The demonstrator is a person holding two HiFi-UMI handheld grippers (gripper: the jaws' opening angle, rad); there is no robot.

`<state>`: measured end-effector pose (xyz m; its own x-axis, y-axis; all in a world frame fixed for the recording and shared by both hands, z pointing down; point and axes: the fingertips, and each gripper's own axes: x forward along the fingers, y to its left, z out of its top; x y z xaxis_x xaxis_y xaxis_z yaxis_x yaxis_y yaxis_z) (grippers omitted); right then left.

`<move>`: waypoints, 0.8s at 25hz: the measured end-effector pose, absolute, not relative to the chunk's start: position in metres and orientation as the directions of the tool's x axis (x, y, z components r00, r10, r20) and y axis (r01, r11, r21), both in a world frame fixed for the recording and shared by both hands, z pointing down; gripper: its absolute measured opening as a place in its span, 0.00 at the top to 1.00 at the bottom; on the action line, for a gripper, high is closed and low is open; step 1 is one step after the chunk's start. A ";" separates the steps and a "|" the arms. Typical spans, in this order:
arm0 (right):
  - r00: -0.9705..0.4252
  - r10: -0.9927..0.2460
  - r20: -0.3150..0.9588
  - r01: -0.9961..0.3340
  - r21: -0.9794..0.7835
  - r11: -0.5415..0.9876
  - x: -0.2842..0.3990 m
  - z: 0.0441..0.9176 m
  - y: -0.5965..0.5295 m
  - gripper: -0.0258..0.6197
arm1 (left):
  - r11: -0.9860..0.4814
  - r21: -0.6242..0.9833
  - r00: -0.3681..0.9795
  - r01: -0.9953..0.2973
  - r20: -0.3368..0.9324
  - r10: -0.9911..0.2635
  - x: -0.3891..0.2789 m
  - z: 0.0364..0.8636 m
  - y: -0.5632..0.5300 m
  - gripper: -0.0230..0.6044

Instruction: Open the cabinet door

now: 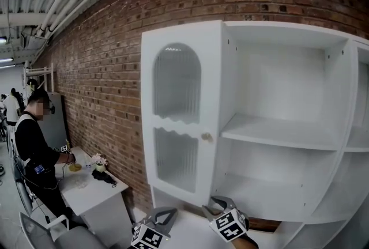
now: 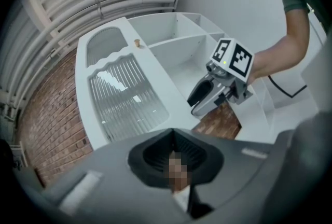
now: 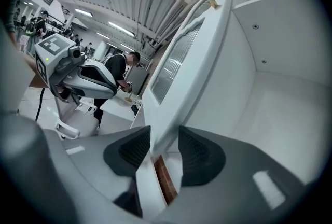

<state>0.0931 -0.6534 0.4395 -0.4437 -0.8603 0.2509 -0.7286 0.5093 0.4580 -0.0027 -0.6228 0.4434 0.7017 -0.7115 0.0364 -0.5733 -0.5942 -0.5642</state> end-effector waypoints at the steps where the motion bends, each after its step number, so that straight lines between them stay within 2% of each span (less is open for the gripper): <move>1: -0.448 -0.859 0.248 -0.724 0.462 0.512 0.092 0.439 -0.651 0.72 | -0.591 -0.563 0.700 -0.577 0.033 -0.714 -0.004 0.442 -0.623 0.96; 4: -0.465 -0.850 0.248 -0.702 0.482 0.524 0.085 0.438 -0.640 0.79 | -0.583 -0.562 0.695 -0.586 0.021 -0.719 -0.011 0.439 -0.620 0.96; 20: -0.517 -0.814 0.265 -0.638 0.515 0.573 0.002 0.437 -0.556 0.82 | -0.539 -0.574 0.663 -0.616 -0.010 -0.748 -0.085 0.427 -0.550 0.96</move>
